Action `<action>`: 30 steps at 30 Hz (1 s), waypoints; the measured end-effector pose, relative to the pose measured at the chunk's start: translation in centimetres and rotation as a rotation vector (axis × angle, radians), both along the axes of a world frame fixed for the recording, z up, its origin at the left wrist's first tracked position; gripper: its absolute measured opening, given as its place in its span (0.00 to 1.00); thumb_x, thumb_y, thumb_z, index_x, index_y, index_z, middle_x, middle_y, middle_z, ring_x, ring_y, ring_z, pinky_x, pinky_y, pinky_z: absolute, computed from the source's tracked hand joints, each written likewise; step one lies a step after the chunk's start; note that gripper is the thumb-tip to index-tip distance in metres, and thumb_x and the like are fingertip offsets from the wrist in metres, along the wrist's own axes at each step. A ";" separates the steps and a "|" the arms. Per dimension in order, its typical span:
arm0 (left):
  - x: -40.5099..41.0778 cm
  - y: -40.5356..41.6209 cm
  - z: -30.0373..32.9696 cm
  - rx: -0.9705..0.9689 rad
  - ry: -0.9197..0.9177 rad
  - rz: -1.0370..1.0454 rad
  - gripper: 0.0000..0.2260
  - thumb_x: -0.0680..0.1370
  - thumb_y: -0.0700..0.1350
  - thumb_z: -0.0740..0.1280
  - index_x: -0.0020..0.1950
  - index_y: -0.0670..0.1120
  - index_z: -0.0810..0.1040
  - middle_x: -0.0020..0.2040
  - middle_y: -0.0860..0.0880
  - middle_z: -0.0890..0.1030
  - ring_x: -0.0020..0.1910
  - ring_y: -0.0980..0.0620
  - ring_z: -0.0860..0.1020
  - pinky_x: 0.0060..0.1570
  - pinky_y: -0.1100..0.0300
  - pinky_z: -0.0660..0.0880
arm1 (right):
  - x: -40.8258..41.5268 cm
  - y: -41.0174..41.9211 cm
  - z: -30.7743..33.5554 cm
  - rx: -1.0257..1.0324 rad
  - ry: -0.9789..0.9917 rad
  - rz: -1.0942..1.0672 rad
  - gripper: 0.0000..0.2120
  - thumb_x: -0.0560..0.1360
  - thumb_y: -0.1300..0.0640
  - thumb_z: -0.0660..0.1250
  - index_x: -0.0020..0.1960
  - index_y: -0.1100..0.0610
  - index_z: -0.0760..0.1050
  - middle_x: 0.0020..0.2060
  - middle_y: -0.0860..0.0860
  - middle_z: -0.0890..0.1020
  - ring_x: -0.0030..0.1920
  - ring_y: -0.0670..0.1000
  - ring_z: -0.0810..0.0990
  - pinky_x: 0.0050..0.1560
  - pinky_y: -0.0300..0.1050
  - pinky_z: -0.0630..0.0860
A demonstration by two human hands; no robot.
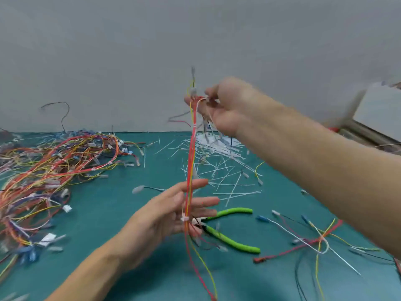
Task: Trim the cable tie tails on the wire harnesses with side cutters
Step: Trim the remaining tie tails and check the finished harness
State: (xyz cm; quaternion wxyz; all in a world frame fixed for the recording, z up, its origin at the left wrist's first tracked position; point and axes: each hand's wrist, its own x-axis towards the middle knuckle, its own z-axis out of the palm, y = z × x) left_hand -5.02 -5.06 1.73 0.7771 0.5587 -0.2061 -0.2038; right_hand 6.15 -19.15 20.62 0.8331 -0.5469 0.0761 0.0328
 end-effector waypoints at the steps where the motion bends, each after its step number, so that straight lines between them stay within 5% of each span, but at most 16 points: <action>1: -0.2 -0.3 0.0 0.004 0.007 -0.038 0.30 0.74 0.63 0.74 0.74 0.55 0.74 0.71 0.40 0.78 0.70 0.38 0.77 0.58 0.49 0.81 | -0.7 0.4 -1.6 0.064 0.037 0.006 0.16 0.83 0.73 0.51 0.70 0.69 0.65 0.48 0.63 0.72 0.37 0.59 0.79 0.43 0.58 0.85; 3: -0.7 -0.4 0.1 -0.054 0.026 -0.091 0.29 0.77 0.61 0.71 0.76 0.53 0.72 0.67 0.38 0.80 0.64 0.35 0.80 0.54 0.48 0.82 | -0.6 1.5 -5.1 0.078 0.045 0.044 0.17 0.82 0.74 0.52 0.69 0.69 0.67 0.46 0.61 0.72 0.36 0.57 0.80 0.44 0.61 0.85; 7: -0.8 3.0 1.6 -0.199 0.210 -0.217 0.24 0.82 0.58 0.64 0.75 0.48 0.72 0.49 0.39 0.85 0.36 0.39 0.86 0.30 0.57 0.81 | 0.2 1.9 -7.6 -0.043 0.023 0.126 0.13 0.80 0.75 0.57 0.58 0.65 0.75 0.48 0.63 0.78 0.43 0.56 0.84 0.37 0.50 0.85; 10: -0.2 5.4 2.3 -0.242 0.245 -0.089 0.25 0.80 0.60 0.66 0.71 0.47 0.76 0.40 0.41 0.84 0.21 0.46 0.79 0.21 0.64 0.74 | 0.5 1.1 -9.3 -0.154 -0.026 0.228 0.10 0.81 0.73 0.61 0.53 0.63 0.78 0.43 0.61 0.81 0.42 0.56 0.84 0.47 0.50 0.85; 12: 0.3 5.8 2.5 -0.047 0.192 0.111 0.28 0.77 0.67 0.65 0.68 0.48 0.79 0.37 0.44 0.81 0.15 0.51 0.70 0.19 0.68 0.66 | 0.8 0.7 -10.2 -0.252 -0.066 0.300 0.09 0.81 0.70 0.64 0.58 0.63 0.80 0.43 0.59 0.82 0.43 0.54 0.83 0.50 0.50 0.84; 15: 0.7 5.6 1.7 0.312 0.061 0.403 0.21 0.77 0.67 0.66 0.56 0.53 0.84 0.38 0.48 0.79 0.16 0.53 0.62 0.20 0.69 0.58 | 1.4 0.8 -12.4 -0.499 -0.155 0.373 0.12 0.80 0.69 0.66 0.62 0.60 0.80 0.52 0.59 0.84 0.50 0.52 0.82 0.55 0.54 0.83; 19: 1.1 5.6 0.4 0.423 0.046 0.661 0.17 0.82 0.60 0.64 0.44 0.49 0.83 0.35 0.49 0.78 0.19 0.53 0.62 0.20 0.67 0.56 | 1.4 0.6 -13.8 -0.818 -0.317 0.303 0.19 0.80 0.66 0.62 0.67 0.52 0.79 0.59 0.50 0.84 0.57 0.50 0.83 0.59 0.53 0.82; 24: 2.1 5.5 -0.4 0.402 0.188 0.858 0.20 0.83 0.61 0.62 0.42 0.50 0.85 0.38 0.51 0.73 0.24 0.54 0.62 0.22 0.66 0.56 | -1.8 -3.6 -13.3 -1.303 -0.479 0.483 0.06 0.79 0.51 0.67 0.52 0.48 0.83 0.42 0.47 0.85 0.41 0.49 0.83 0.48 0.54 0.82; 27: 2.5 4.9 -0.7 0.369 0.201 0.902 0.22 0.84 0.62 0.58 0.42 0.52 0.85 0.40 0.50 0.73 0.23 0.55 0.63 0.21 0.64 0.57 | -5.5 -6.9 -14.0 -1.613 -0.469 0.772 0.28 0.70 0.23 0.61 0.59 0.40 0.77 0.50 0.38 0.81 0.51 0.38 0.78 0.56 0.44 0.77; 30: 3.0 4.2 -0.5 0.227 0.215 0.906 0.22 0.84 0.62 0.59 0.44 0.52 0.86 0.45 0.49 0.79 0.26 0.55 0.69 0.21 0.64 0.62 | -8.4 -9.3 -15.9 -1.822 -0.480 0.855 0.41 0.65 0.15 0.53 0.71 0.35 0.63 0.60 0.32 0.67 0.63 0.37 0.66 0.66 0.42 0.70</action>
